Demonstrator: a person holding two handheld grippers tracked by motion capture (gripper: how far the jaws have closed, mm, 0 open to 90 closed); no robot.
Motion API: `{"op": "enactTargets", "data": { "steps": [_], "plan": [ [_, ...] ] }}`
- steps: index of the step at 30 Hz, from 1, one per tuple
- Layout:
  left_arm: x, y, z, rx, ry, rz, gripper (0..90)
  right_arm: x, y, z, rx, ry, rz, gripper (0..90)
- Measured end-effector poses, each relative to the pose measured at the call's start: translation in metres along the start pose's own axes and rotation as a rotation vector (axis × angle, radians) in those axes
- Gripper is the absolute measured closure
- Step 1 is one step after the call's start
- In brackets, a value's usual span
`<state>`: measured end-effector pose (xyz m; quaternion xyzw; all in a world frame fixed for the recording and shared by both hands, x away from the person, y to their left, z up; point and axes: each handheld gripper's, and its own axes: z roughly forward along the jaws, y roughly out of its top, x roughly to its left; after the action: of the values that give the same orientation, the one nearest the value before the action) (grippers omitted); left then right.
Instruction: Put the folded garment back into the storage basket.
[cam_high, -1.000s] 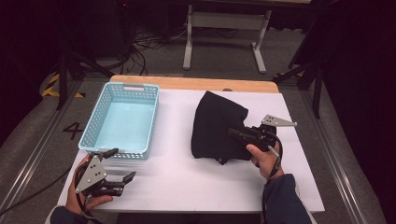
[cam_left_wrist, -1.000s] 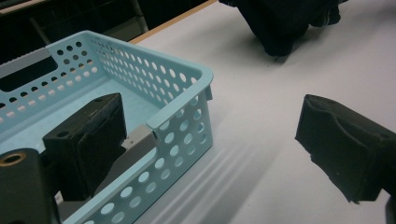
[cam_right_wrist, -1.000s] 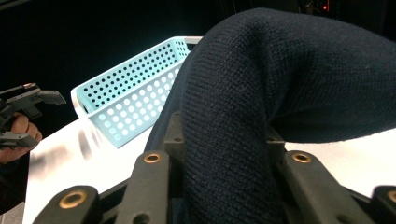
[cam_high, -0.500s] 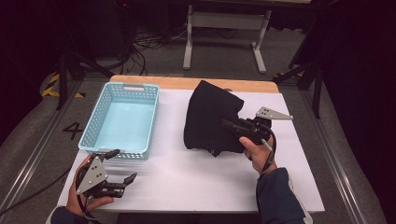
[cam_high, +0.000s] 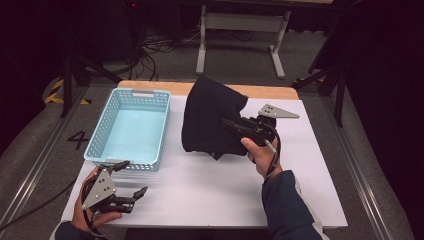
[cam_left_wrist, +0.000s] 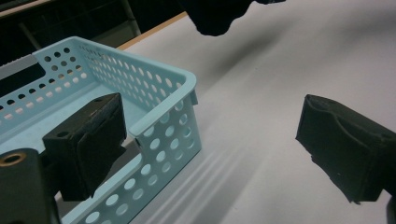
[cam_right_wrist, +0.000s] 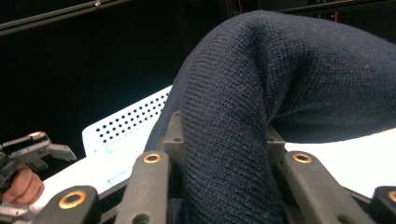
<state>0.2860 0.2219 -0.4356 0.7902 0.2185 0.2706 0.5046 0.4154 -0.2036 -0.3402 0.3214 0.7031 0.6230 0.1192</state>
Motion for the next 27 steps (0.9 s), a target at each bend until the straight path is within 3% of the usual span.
{"op": "enactTargets", "data": {
  "steps": [15,16,27],
  "plan": [
    [-0.001,-0.001,0.001,-0.007,-0.011,-0.001,9.0,0.026,0.021,0.043,-0.001,0.042,-0.023,65.5],
    [-0.002,-0.001,0.001,-0.005,-0.014,0.002,9.0,0.031,0.023,0.053,0.004,0.051,-0.025,65.5],
    [-0.006,-0.002,0.002,-0.007,-0.033,0.010,9.2,0.054,0.029,0.098,0.016,0.096,-0.027,65.4]
  ]
}}
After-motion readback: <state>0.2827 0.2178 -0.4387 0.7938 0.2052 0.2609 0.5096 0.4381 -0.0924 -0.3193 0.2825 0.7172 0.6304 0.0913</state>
